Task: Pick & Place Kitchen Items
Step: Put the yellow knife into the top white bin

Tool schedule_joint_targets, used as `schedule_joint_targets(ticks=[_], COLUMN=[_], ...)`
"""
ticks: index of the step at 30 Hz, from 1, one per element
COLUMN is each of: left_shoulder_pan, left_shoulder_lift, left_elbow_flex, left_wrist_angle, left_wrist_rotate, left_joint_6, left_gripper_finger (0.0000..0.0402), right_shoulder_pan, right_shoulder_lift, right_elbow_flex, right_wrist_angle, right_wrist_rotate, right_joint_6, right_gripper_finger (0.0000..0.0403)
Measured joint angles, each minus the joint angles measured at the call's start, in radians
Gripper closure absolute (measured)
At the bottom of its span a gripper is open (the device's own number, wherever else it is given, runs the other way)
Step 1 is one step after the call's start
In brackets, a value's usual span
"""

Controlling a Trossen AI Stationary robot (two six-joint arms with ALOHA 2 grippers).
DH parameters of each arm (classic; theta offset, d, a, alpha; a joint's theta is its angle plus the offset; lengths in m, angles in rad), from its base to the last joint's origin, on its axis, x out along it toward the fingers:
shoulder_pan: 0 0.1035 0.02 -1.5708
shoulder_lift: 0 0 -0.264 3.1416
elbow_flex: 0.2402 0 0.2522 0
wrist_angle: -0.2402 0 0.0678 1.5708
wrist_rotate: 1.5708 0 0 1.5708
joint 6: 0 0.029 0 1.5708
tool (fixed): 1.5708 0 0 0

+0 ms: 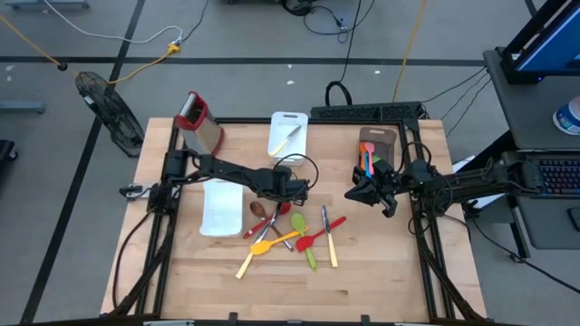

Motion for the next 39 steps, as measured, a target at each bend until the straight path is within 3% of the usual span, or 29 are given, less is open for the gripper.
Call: schedule_joint_targets(ticks=[14,26,33,39], left_shoulder_pan=[0.002,0.003,0.002,0.002], left_shoulder_lift=[-0.036,-0.161,-0.3,-0.422], left_elbow_flex=[-0.004,-0.003,-0.002,-0.001], left_wrist_angle=[-0.002,0.009,0.027,0.038], left_wrist_rotate=[0.003,0.008,0.119,0.229], left_joint_6=[-0.015,-0.021,0.044,0.054], left_gripper_finger=[0.0367,0.0366,0.0366,0.0365], right_shoulder_pan=[0.0,0.0,0.0,0.0], right_shoulder_lift=[0.0,0.0,0.0,0.0], right_elbow_flex=[0.0,0.0,0.0,0.03], right_wrist_angle=[0.0,0.0,0.0,-0.067], right_wrist_rotate=[0.0,-0.003,-0.006,0.038], right_joint_6=[0.0,-0.01,-0.128,-0.343], right_gripper_finger=[0.0399,0.0399,0.0399,0.0399])
